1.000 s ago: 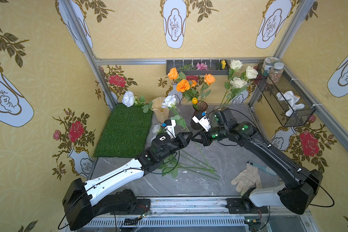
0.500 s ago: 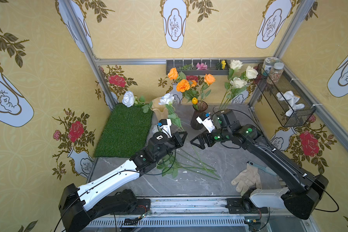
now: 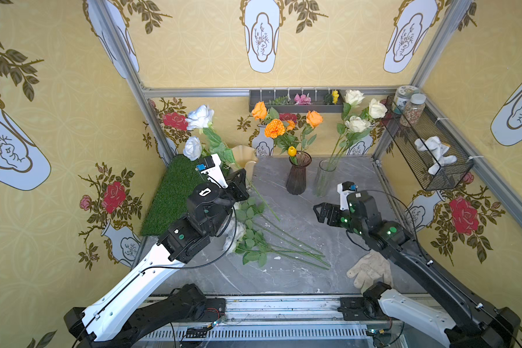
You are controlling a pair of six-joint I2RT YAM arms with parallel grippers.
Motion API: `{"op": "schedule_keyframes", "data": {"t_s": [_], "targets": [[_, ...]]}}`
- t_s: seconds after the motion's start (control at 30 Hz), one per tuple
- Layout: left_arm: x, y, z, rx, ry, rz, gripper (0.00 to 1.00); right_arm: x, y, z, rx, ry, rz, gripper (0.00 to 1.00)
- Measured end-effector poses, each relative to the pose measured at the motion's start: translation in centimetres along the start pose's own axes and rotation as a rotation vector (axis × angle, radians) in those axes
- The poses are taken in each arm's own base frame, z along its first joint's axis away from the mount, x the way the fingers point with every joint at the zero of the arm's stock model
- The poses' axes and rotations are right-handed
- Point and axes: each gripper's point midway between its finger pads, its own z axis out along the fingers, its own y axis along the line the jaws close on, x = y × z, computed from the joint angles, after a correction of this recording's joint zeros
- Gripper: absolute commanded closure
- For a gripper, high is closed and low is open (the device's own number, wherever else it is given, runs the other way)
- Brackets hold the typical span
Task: Arrange the flowers in different vases according to their colors
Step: Insert the flower into the vase.
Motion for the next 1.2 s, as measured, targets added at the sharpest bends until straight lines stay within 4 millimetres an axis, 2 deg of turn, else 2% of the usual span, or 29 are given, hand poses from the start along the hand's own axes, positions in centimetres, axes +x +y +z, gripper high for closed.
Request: {"op": "schedule_keyframes", "data": {"t_s": [0.07,0.13,0.23,0.37,0.73,0.87,0.97,1.1,1.2], "targets": [[-1.3,0.0,0.7,-0.033,-0.059,0.069,1.0,1.7,-0.7,0.3,-0.031,-0.054,0.034,0.03],[-2.7,-0.2,1.9,-0.075,-0.115,0.155,1.0,2.9,-0.3,0.2,-0.079,-0.101,0.016,0.03],[-4.9,-0.5,3.9,-0.134,-0.19,0.251,1.0,2.0,1.5,-0.6,-0.134,-0.195,-0.035,0.03],[-7.3,0.5,7.3,-0.226,-0.267,0.346,1.0,0.4,3.7,-1.3,-0.185,-0.276,-0.106,0.03],[-13.8,3.5,14.1,-0.343,-0.411,0.412,1.0,0.5,5.1,0.0,-0.195,-0.292,-0.227,0.03],[-14.1,5.6,17.5,-0.368,-0.395,0.425,1.0,-0.2,6.2,0.1,-0.213,-0.304,-0.256,0.03],[-13.2,7.6,19.6,-0.396,-0.362,0.421,1.0,-0.5,6.8,0.3,-0.221,-0.3,-0.281,0.03],[-10.9,9.2,21.2,-0.409,-0.307,0.4,1.0,-0.6,7.1,0.5,-0.216,-0.295,-0.307,0.03],[-9.6,10.5,21.5,-0.424,-0.285,0.361,0.92,-0.8,7.3,0.5,-0.214,-0.298,-0.329,0.03]]}}
